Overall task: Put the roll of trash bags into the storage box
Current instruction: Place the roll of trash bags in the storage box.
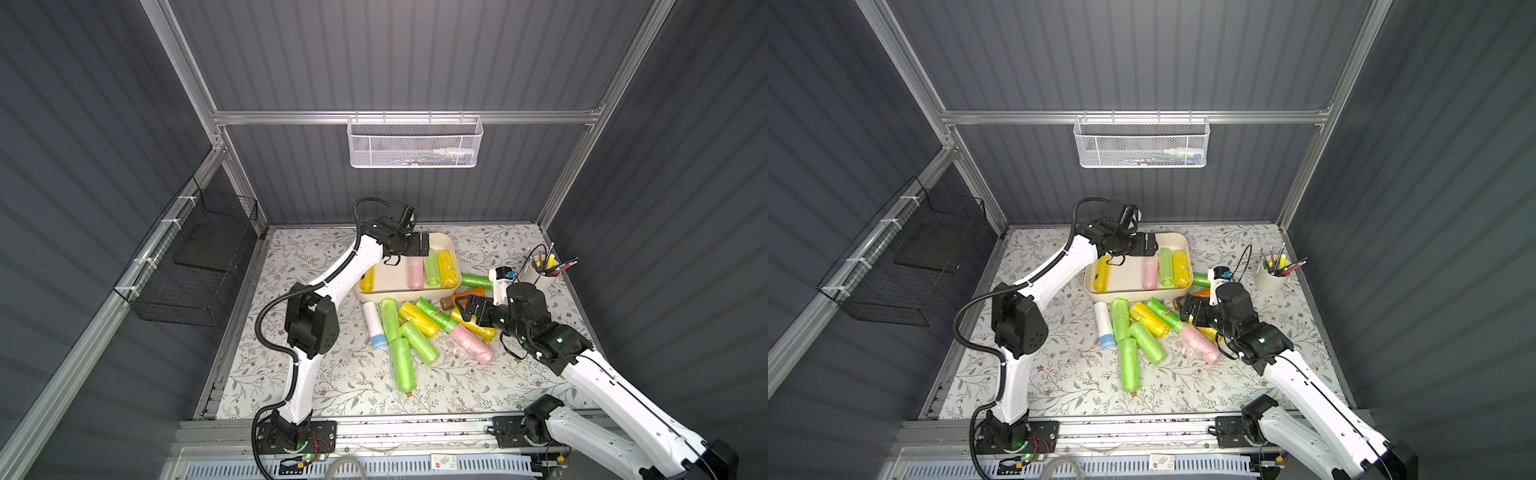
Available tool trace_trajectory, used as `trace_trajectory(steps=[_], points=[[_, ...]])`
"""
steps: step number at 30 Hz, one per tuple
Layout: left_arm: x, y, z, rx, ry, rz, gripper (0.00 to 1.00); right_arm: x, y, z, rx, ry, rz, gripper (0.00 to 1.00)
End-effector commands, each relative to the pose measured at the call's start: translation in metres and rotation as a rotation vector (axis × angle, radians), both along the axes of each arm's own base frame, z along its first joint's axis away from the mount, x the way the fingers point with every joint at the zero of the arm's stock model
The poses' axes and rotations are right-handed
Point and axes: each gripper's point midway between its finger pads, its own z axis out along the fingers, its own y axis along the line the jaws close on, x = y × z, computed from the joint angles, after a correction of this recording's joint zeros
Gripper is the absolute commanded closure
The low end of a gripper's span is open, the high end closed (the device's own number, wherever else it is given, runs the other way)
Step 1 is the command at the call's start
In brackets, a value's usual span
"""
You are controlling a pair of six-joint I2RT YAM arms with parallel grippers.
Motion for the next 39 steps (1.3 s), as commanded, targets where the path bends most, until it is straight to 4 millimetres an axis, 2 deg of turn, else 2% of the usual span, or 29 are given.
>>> trace_trajectory(steps=[1,4,7,11,13,14,15,20,23,28,31,34,37,39], points=[[-0.01,0.02,0.026,0.01,-0.073,0.028,0.0,0.004,-0.011,0.003,-0.05,-0.006,-0.045,0.01],[-0.022,0.042,0.041,0.027,-0.147,0.064,0.0,0.001,-0.006,-0.006,-0.065,0.042,-0.019,0.01],[-0.032,0.071,0.047,0.07,-0.188,0.133,0.0,0.002,0.009,-0.009,-0.08,0.053,0.017,0.01],[-0.054,0.099,0.044,0.04,-0.165,0.177,0.0,-0.001,0.035,-0.015,-0.149,0.093,0.106,0.01],[-0.068,0.114,0.039,0.014,-0.141,0.193,0.0,-0.005,0.047,-0.017,-0.185,0.12,0.153,0.01],[-0.077,0.121,0.029,0.008,-0.115,0.195,0.0,-0.007,0.053,-0.014,-0.188,0.115,0.17,0.01],[-0.084,0.129,0.025,-0.014,-0.096,0.199,0.0,-0.008,0.06,-0.021,-0.203,0.138,0.187,0.01],[-0.119,0.159,0.009,-0.095,-0.013,0.202,0.0,-0.021,0.095,-0.025,-0.122,0.209,0.245,0.01],[-0.138,0.16,-0.009,-0.133,0.055,0.16,0.0,-0.03,0.114,-0.034,-0.091,0.262,0.269,0.01],[-0.16,0.158,-0.04,-0.198,0.156,0.141,0.0,-0.053,0.13,-0.07,-0.112,0.394,0.282,0.07],[-0.168,0.156,-0.045,-0.259,0.163,0.143,0.0,-0.063,0.132,-0.082,-0.15,0.433,0.278,0.1],[-0.178,0.15,-0.046,-0.308,0.188,0.114,0.0,-0.071,0.142,-0.088,-0.127,0.46,0.302,0.15],[-0.187,0.153,-0.048,-0.306,0.195,0.11,0.0,-0.076,0.15,-0.094,-0.121,0.488,0.311,0.22],[-0.193,0.157,-0.048,-0.3,0.19,0.116,0.0,-0.079,0.153,-0.098,-0.126,0.498,0.318,0.23]])
